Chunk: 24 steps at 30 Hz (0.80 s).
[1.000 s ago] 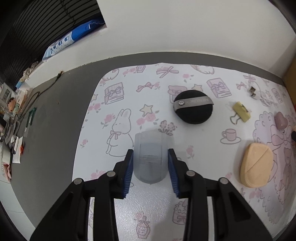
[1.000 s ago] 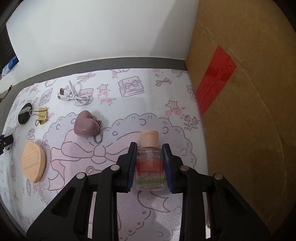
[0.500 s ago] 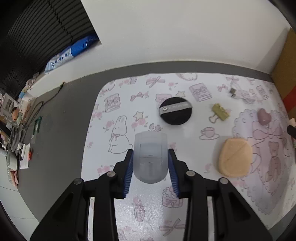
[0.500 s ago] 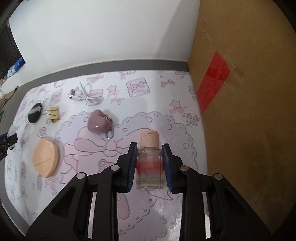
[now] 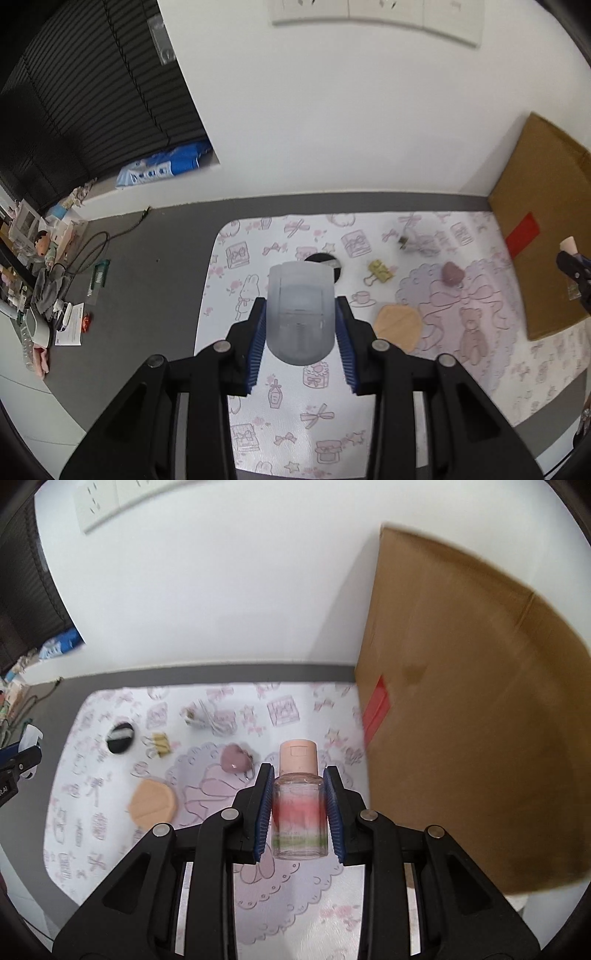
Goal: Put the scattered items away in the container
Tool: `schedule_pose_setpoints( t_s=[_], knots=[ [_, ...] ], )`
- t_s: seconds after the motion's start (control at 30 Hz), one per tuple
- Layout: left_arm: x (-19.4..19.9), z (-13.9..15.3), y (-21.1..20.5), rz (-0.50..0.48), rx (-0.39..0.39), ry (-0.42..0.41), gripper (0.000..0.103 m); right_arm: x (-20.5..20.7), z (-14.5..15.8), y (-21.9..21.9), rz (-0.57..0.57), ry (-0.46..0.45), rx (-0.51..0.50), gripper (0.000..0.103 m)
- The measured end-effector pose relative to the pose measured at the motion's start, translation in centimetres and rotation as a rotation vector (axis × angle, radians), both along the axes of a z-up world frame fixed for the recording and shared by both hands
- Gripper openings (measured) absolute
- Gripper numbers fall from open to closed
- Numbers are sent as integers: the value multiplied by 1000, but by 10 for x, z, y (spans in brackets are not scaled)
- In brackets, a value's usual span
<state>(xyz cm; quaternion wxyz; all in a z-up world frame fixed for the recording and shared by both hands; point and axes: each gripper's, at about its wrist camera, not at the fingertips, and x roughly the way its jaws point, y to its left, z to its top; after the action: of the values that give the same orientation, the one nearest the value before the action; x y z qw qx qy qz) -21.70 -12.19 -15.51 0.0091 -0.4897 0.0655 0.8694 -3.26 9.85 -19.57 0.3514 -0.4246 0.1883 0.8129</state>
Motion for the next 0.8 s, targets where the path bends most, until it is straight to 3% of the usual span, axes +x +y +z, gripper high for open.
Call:
schedule_pose_setpoints(
  t_s=[0.4, 0.8],
  knots=[
    [32, 71, 1, -49, 42, 99, 35, 25, 102, -36, -44, 76, 110, 28],
    [58, 104, -9, -57, 78, 157, 35, 40, 155, -72, -50, 103, 190, 28]
  ],
)
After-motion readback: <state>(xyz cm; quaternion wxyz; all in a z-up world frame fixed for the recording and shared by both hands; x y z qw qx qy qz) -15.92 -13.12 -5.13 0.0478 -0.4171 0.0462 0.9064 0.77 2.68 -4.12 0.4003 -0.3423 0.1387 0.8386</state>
